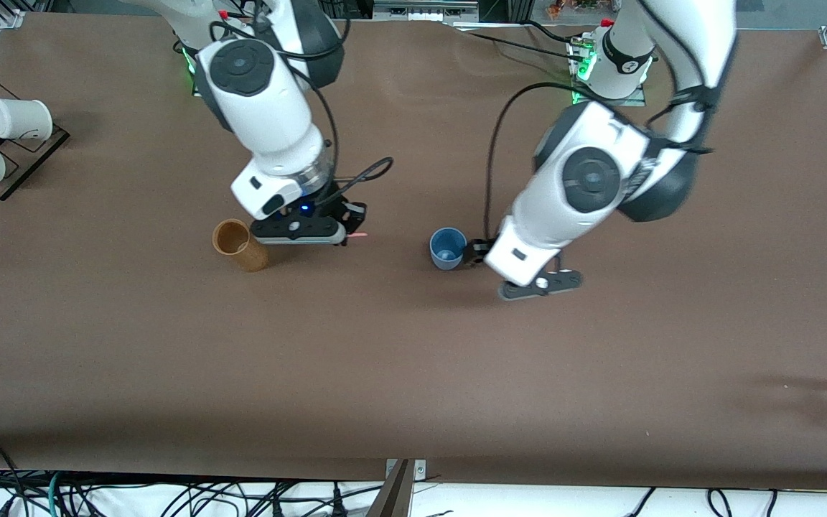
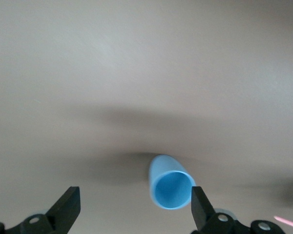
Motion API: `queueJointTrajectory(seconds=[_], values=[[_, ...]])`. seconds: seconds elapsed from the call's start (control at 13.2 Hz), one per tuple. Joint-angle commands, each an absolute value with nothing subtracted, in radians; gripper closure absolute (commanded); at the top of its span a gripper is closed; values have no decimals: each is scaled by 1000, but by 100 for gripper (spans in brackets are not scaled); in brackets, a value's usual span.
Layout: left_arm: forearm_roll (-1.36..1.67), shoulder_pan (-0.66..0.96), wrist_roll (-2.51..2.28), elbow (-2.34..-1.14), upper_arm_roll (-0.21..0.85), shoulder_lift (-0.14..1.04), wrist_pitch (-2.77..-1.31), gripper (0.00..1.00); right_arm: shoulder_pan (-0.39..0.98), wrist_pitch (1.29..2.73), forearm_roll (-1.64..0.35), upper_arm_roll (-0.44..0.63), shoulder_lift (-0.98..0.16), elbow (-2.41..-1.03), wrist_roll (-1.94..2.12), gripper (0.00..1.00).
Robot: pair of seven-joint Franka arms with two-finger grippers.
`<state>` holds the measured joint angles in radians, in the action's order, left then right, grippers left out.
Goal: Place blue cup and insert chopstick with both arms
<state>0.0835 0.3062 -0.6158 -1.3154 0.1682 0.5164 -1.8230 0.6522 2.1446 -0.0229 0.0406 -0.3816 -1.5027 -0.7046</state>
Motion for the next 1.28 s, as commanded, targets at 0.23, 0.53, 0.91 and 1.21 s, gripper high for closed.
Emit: queueJointTrajectory(seconds=[0.23, 0.53, 0.91, 1.21], values=[[101, 97, -329, -1348, 173, 356, -1691, 0, 750, 2265, -21, 48, -514, -1368, -1007, 100], [89, -21, -166, -1359, 169, 269, -1582, 0, 794, 2345, -12, 49, -572, -1368, -1086, 100], [48, -18, 26, -1370, 22, 212, -1490, 0, 825, 2344, 21, 54, -598, -1373, -1092, 100], [20, -6, 35, -1469, -32, 118, -1465, 0, 824, 2333, 31, 58, -604, -1373, -1086, 1]])
